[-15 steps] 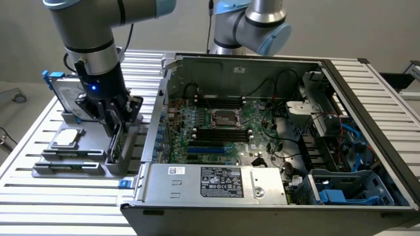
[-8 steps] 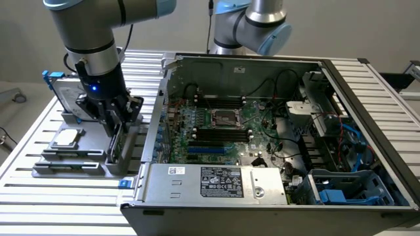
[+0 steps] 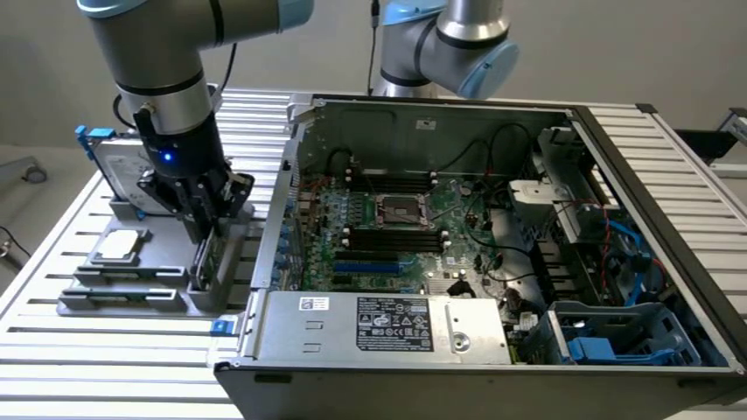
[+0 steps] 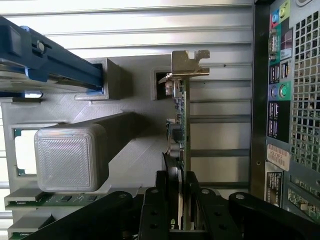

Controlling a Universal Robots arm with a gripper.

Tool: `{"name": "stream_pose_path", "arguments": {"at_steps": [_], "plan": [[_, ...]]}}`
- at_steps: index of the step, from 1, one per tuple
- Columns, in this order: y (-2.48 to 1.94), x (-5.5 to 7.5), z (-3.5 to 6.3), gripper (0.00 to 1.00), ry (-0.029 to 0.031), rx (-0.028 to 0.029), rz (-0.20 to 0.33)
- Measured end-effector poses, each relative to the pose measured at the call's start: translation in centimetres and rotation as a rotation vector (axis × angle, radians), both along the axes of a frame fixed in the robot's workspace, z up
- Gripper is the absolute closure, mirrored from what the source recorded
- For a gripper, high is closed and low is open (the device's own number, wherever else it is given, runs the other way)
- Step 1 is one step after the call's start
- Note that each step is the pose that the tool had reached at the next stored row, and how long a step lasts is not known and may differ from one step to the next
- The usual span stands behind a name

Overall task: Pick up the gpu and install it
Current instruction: 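Pick up the gpu and move the gpu toward the slot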

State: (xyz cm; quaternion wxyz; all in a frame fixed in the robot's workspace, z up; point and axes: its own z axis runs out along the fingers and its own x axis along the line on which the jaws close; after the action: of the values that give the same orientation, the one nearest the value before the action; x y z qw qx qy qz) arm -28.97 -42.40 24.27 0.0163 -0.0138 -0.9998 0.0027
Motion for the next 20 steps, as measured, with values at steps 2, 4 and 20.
{"name": "stream_pose_path", "arguments": {"at_steps": [2,4,20], "plan": [[0.00,0.0,-0.01,0.73,-0.0001,0.0001,0.000],[0.00,0.0,-0.01,0.73,-0.0001,0.0001,0.000],[0.30,0.0,1.60,0.73,-0.0002,0.0000,0.000]]}}
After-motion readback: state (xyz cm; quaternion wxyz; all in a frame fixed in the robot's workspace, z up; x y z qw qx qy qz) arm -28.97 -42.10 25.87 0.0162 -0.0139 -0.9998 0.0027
